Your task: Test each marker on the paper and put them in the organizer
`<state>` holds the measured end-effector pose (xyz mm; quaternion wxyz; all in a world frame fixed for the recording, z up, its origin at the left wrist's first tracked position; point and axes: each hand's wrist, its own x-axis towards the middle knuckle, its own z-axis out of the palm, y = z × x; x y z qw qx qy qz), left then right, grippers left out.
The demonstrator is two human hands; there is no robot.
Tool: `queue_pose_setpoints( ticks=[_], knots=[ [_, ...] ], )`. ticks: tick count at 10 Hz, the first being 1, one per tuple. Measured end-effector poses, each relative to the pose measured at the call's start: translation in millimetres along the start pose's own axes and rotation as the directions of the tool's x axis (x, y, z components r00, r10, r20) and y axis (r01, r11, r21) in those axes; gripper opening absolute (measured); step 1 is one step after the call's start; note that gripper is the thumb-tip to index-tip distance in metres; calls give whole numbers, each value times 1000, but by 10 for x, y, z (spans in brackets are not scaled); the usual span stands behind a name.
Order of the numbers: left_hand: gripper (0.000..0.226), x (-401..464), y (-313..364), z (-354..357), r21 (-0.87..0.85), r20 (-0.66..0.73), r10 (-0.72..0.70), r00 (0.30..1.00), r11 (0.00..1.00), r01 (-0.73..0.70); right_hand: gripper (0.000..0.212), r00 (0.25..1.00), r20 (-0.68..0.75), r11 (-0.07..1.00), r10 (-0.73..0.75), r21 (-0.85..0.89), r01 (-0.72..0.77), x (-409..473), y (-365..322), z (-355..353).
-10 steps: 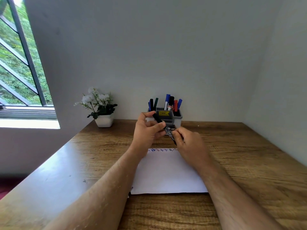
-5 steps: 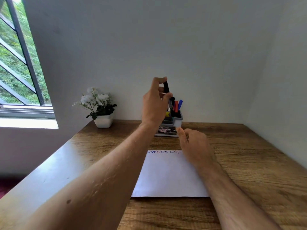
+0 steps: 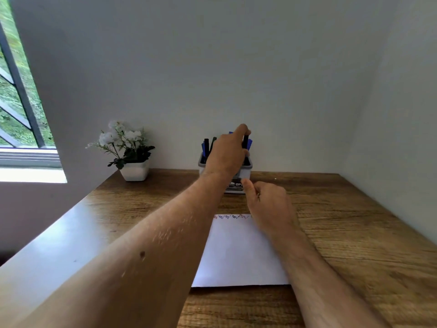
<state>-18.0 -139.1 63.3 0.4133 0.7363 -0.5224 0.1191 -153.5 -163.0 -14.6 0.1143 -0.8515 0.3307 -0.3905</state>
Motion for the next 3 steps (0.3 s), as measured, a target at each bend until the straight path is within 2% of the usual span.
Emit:
queue_pose_setpoints(
  ticks=[1,2,3],
  knots=[
    [39,-53,-65,84,96,22,-2,1000,995,0,55,1000,1,1000,15,1,-15,7,1,-13],
    [41,-95,-41,60,108,22,-23,1000,994,20,52,1000,-7,1000,3,22,-3,18,2,-34],
    [60,-154,-47,16,268,4,14,1000,963,-14,48,999,-35,999,17,46,-16,0,-1,-83]
  ],
)
